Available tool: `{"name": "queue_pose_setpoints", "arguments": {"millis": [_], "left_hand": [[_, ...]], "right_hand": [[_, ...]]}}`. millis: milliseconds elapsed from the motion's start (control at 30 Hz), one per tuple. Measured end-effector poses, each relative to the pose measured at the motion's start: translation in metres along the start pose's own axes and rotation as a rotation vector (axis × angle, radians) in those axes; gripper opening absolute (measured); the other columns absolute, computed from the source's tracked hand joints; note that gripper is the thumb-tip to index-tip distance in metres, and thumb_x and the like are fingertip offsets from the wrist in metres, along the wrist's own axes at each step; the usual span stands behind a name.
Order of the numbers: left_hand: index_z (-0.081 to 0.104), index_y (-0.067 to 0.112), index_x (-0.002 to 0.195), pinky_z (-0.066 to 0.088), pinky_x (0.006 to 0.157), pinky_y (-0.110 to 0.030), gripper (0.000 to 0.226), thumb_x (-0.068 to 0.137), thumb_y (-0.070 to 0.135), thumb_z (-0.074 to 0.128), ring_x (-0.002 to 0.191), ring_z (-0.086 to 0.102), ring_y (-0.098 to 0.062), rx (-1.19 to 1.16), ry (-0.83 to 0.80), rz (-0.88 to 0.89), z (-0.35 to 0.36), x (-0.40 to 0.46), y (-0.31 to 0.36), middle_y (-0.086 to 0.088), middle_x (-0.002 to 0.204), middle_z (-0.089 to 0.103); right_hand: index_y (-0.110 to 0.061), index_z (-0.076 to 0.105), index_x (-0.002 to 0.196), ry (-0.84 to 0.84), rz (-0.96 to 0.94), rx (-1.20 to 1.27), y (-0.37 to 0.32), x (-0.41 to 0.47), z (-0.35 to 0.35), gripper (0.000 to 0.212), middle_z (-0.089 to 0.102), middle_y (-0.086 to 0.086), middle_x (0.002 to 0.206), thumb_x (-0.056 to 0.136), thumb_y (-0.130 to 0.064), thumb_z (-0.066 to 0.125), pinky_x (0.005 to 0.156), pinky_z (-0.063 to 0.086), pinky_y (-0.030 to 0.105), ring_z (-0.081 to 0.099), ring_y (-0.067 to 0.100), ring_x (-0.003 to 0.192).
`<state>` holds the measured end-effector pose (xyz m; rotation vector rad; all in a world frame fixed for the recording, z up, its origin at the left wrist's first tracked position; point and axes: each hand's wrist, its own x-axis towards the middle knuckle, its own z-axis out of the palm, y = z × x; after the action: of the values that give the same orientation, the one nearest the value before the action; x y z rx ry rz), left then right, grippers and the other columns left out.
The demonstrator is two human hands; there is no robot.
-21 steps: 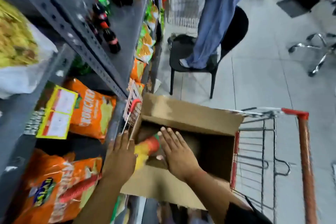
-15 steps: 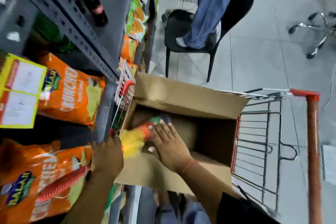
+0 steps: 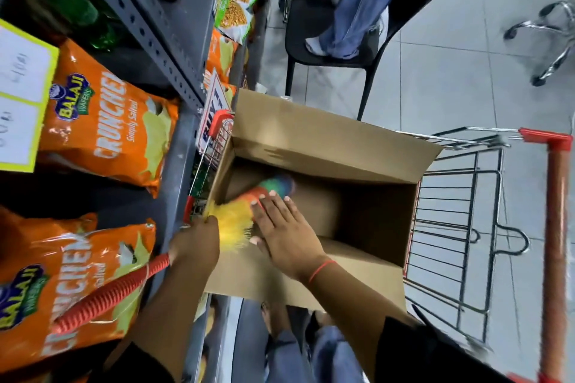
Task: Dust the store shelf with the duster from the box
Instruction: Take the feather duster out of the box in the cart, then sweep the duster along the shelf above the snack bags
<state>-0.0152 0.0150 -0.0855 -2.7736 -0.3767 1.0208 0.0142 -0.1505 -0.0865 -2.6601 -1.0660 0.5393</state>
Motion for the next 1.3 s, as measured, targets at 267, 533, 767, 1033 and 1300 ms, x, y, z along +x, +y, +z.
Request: {"name": "queue_pose_setpoints", "arguments": {"millis": [267,533,767,1033,1300], "left_hand": [[0.051,0.016,0.122,0.046,0.087,-0.039,0.033,0.092,0.031,0.049,0.114,0.056,-0.033,-0.334,-0.107,-0.095,-0.026,-0.036,-0.003,-0.012,0.126,0.059],[0.044,0.021,0.131,0.049,0.086,-0.033,0.046,0.086,0.03,0.048,0.11,0.058,-0.029,-0.517,-0.14,-0.101,-0.094,-0.119,-0.011,-0.007,0.126,0.057],[0.04,0.022,0.084,0.044,0.084,-0.031,0.015,0.087,0.035,0.048,0.109,0.057,-0.024,-0.557,-0.176,-0.06,-0.168,-0.203,-0.033,-0.004,0.112,0.059],[0.042,0.026,0.089,0.042,0.073,-0.031,0.01,0.085,0.034,0.047,0.104,0.06,-0.026,-0.444,0.201,0.008,-0.266,-0.285,-0.053,-0.005,0.11,0.063],[0.039,0.032,0.094,0.037,0.065,-0.032,0.016,0.086,0.042,0.049,0.1,0.062,-0.024,-0.382,0.609,-0.035,-0.351,-0.351,-0.068,0.004,0.099,0.06]], "right_hand": [[-0.008,0.016,0.145,0.069,0.008,0.022,0.0,-0.014,-0.044,0.061,0.021,0.018,0.152,0.097,-0.036,0.041,0.113,0.011,0.044,0.018,0.032,0.139],[-0.013,0.055,0.125,0.369,-0.037,-0.165,-0.016,-0.037,-0.145,0.048,0.062,0.009,0.124,0.085,-0.039,0.057,0.091,0.047,0.046,0.059,0.027,0.11],[-0.01,0.057,0.12,0.535,-0.087,-0.182,-0.028,-0.061,-0.233,0.043,0.064,0.012,0.117,0.085,-0.035,0.049,0.087,0.048,0.05,0.06,0.032,0.103],[-0.009,0.052,0.125,0.772,-0.069,-0.091,-0.061,-0.073,-0.355,0.05,0.057,0.015,0.126,0.092,-0.041,0.033,0.094,0.04,0.055,0.055,0.032,0.113],[-0.006,0.051,0.127,1.009,-0.204,-0.036,-0.1,-0.077,-0.466,0.053,0.052,0.018,0.132,0.092,-0.041,0.033,0.099,0.035,0.056,0.05,0.035,0.119]]}}
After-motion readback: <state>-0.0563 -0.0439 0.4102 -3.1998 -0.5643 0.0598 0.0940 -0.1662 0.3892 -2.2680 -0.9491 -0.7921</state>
